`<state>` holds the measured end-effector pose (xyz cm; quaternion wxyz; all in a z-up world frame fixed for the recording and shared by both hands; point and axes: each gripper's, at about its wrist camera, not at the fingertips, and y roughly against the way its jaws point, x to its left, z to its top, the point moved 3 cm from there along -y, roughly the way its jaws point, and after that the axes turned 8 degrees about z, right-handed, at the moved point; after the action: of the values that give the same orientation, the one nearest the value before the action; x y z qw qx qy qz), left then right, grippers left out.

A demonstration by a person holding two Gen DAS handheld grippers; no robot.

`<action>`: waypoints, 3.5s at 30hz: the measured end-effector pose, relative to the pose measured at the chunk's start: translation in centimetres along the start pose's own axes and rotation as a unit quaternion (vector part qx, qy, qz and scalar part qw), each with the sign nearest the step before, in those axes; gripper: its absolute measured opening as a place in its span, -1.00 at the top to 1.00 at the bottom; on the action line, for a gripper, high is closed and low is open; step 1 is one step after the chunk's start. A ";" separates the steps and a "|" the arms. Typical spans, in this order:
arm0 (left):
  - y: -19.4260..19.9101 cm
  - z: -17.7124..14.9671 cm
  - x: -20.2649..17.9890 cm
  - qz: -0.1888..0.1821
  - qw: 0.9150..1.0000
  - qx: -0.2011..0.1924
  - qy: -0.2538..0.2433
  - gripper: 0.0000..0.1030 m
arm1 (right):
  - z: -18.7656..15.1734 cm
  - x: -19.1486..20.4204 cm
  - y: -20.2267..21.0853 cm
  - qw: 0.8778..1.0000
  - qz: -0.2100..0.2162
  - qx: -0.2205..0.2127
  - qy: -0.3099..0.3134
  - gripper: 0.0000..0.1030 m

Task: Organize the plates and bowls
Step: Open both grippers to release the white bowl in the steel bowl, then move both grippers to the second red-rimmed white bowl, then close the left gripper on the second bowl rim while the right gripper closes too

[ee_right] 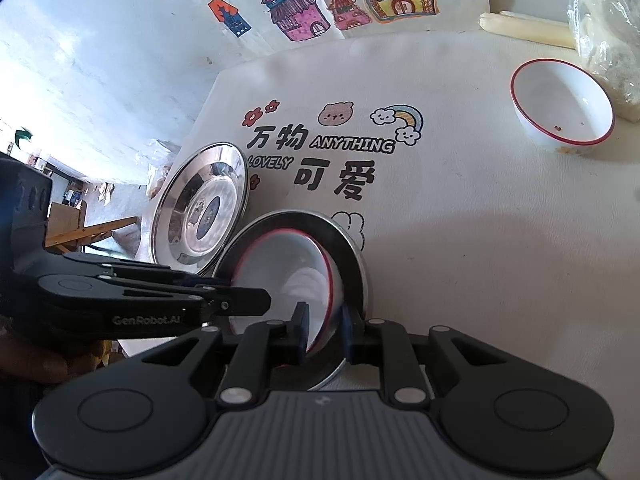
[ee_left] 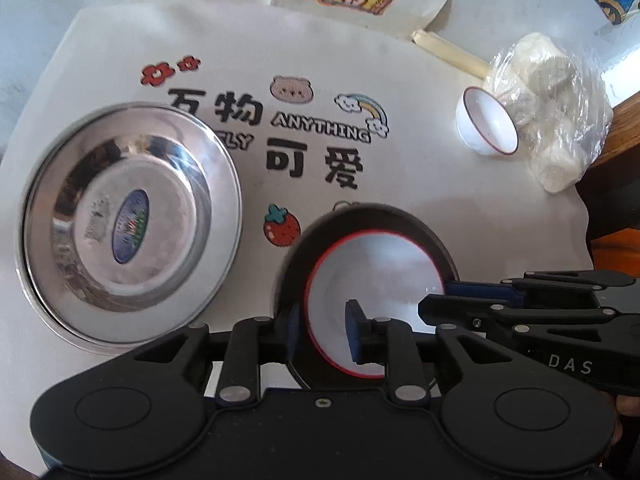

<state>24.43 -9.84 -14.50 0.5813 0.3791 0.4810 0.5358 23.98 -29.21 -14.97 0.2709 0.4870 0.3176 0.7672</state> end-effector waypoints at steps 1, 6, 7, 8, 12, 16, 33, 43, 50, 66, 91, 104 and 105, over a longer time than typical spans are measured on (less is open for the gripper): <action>0.1 0.1 0.1 0.000 1.000 -0.002 0.002 0.50 | 0.0 0.0 0.0 1.000 0.001 -0.001 0.001 0.58; 0.9 0.3 0.2 0.008 1.000 -0.012 0.005 0.47 | 0.2 0.0 0.2 1.000 0.003 -0.001 0.011 0.55; 1.1 0.4 0.1 0.009 1.000 -0.015 0.005 0.44 | 0.2 0.1 0.3 1.000 0.003 -0.002 0.014 0.53; 1.4 0.5 0.1 0.010 1.000 -0.019 0.005 0.43 | 0.2 0.2 0.5 1.000 0.003 -0.004 0.017 0.51; 1.9 1.0 -0.3 0.015 0.999 -0.032 0.005 0.30 | 0.3 0.3 1.3 1.000 0.007 -0.011 0.026 0.37; 2.2 1.5 -0.8 0.030 0.998 -0.048 0.005 -0.09 | 0.4 0.3 1.8 0.999 0.008 -0.017 0.031 0.15; -0.5 4.7 -5.6 0.013 0.998 -0.057 0.010 -0.82 | -0.8 -4.6 5.7 0.997 -0.036 -0.060 -0.021 -0.97; -3.4 10.9 -11.8 -0.001 0.994 -0.099 -0.038 -0.99 | 0.0 -10.5 9.5 0.975 -0.141 -0.162 -0.063 -1.00; -6.2 15.0 -14.6 0.023 0.992 -0.109 -0.057 -0.99 | 1.7 -13.7 9.4 0.963 -0.165 -0.191 -0.097 -1.00; -9.3 17.1 -16.1 0.055 0.990 -0.087 -0.101 -0.99 | 4.2 -15.9 7.0 0.954 -0.161 -0.212 -0.136 -0.83; -10.4 16.8 -17.9 0.061 0.993 -0.056 -0.080 0.18 | 6.7 -16.3 4.7 0.963 -0.121 -0.208 -0.122 0.37; -10.0 15.1 -17.9 -0.001 0.996 -0.040 -0.078 0.74 | 6.4 -15.8 4.3 0.965 -0.110 -0.206 -0.120 0.54; -10.0 15.3 -17.4 -0.005 0.996 -0.039 -0.078 0.75 | 6.3 -15.8 4.3 0.966 -0.109 -0.204 -0.120 0.56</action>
<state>42.46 -27.31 -17.61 0.6340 0.3940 0.4146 0.5205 35.24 -42.04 -18.76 0.4826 0.4722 0.1713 0.7175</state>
